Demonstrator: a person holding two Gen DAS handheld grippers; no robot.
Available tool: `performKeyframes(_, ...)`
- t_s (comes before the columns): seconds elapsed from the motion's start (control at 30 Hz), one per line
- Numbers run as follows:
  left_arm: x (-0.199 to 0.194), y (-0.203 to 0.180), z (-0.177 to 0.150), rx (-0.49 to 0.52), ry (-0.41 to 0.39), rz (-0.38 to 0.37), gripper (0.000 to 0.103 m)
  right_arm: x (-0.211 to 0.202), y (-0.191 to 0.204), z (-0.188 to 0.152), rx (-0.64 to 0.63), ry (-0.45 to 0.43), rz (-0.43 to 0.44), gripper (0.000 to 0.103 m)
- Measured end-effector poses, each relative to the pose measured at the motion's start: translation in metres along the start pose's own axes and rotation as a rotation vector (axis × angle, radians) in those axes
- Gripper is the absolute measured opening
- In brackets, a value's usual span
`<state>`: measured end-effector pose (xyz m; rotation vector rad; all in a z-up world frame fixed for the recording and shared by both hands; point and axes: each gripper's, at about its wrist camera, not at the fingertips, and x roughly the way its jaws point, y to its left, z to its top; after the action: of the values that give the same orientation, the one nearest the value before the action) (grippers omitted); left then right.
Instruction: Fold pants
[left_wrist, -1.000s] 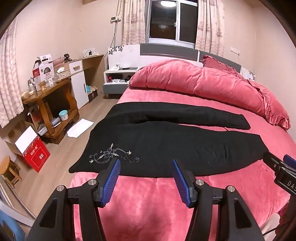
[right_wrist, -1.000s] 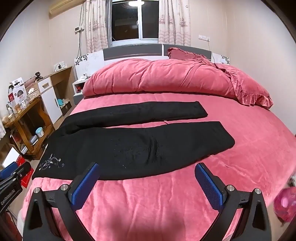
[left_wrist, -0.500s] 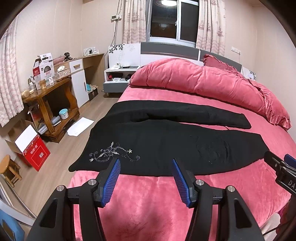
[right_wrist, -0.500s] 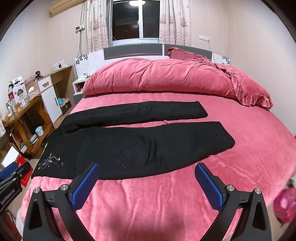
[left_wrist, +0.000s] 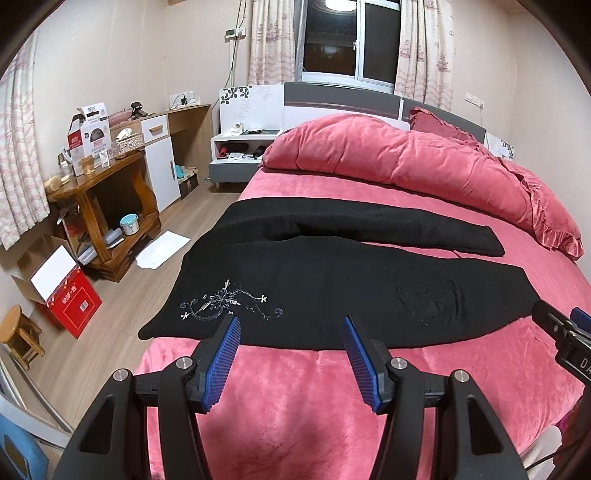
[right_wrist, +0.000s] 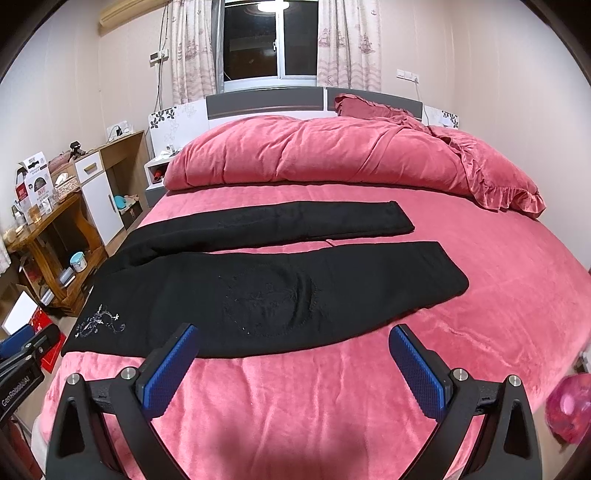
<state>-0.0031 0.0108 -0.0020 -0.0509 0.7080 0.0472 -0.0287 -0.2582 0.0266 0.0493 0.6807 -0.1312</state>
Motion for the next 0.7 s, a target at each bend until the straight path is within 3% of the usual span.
performKeyframes(0.7,0.021,0.010,-0.006,-0.028,0.055,-0.013,0.059,0.009,-0.001,-0.004,-0.012,0.023,-0.009,0.103)
